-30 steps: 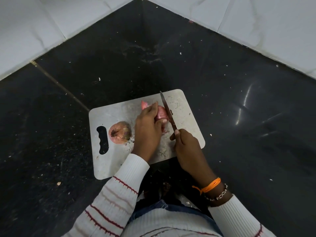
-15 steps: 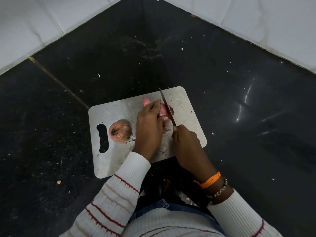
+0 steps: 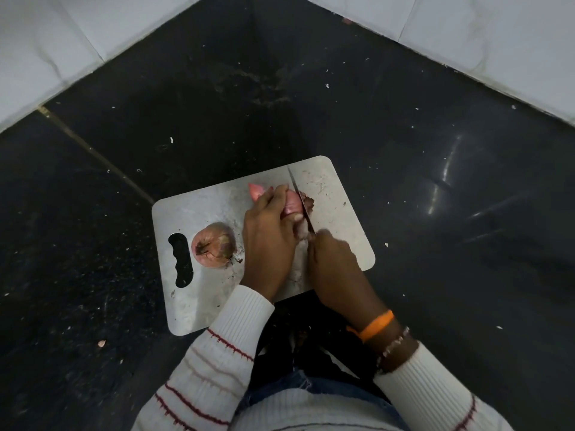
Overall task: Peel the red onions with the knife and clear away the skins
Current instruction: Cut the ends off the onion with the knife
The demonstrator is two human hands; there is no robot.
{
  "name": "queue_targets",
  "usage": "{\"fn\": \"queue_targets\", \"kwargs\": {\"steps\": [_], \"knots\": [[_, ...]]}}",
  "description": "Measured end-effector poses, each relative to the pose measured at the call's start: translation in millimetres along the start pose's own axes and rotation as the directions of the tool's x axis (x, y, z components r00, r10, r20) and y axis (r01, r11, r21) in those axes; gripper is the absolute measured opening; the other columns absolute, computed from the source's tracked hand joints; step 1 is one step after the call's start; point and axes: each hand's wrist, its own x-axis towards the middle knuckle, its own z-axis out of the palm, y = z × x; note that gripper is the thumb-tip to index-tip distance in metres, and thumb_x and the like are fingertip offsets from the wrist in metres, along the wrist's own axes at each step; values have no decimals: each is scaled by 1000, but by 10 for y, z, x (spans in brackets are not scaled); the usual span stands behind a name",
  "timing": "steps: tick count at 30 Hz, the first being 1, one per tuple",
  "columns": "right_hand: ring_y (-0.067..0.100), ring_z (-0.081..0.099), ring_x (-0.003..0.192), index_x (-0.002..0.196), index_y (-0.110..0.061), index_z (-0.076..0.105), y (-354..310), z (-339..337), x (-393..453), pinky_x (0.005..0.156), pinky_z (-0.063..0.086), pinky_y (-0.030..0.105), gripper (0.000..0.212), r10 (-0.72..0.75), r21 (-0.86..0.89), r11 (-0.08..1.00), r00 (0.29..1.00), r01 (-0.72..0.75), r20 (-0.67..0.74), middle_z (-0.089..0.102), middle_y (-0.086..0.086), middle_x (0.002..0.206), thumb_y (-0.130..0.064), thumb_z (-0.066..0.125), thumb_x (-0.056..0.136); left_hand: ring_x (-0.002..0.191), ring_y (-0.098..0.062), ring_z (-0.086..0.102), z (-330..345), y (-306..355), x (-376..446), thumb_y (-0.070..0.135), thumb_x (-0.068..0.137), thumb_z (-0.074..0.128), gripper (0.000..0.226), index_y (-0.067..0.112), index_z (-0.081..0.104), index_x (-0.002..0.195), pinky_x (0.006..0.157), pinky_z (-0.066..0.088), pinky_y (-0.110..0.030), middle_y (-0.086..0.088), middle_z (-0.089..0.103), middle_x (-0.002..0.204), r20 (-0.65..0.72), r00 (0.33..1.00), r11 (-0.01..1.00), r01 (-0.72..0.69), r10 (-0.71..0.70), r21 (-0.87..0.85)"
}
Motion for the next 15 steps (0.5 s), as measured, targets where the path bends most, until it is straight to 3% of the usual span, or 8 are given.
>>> {"fn": "queue_targets", "kwargs": {"steps": [1,3,7,10,13,15], "knots": [[38,54,97,91,-9,40,-34,-12,48,68,30,29,10,-4,-9,1000,1000,4,-12,56,19,106,-14,33,97,127,-26,44,6,-8,-2,6,91,52,45,11,45,136,102,23,-20,-11,48,140,-5,1000,1000,-4,4,-16],[38,53,103,105,-4,42,-60,-13,85,71,30,30,15,1,-37,999,1000,-2,-10,55,20,111,-11,33,96,128,-24,44,11,-6,-22,4,91,51,45,11,45,136,102,22,-17,-10,48,140,-20,1000,999,13,-14,-44],[37,54,99,97,-11,37,-18,61,-69,71,33,31,5,15,-71,997,1000,-15,-2,55,17,108,-12,33,96,130,-23,41,5,4,-45,6,92,50,46,11,43,137,102,20,-17,-10,46,141,-46,998,997,46,-49,-67],[37,55,101,105,-6,41,-30,73,83,71,33,32,16,63,-77,995,995,-69,-80,56,17,109,-17,32,98,130,-25,41,16,10,-61,6,92,51,47,12,43,137,103,21,-20,-10,46,142,-42,999,998,27,-29,-50],[31,58,90,106,-2,49,-10,6,227,69,39,33,22,45,94,995,996,-38,-74,57,17,101,-15,33,98,129,-20,43,-19,-1,-54,5,88,56,48,13,46,135,105,25,-19,-8,48,140,-19,997,982,67,-71,-175],[16,50,54,93,-5,53,97,-66,236,48,36,28,30,28,406,913,998,-47,53,50,9,69,-23,31,101,124,-15,48,-74,-25,-48,3,84,62,51,16,51,131,106,34,-24,-4,53,135,11,991,942,127,-130,-311]]}}
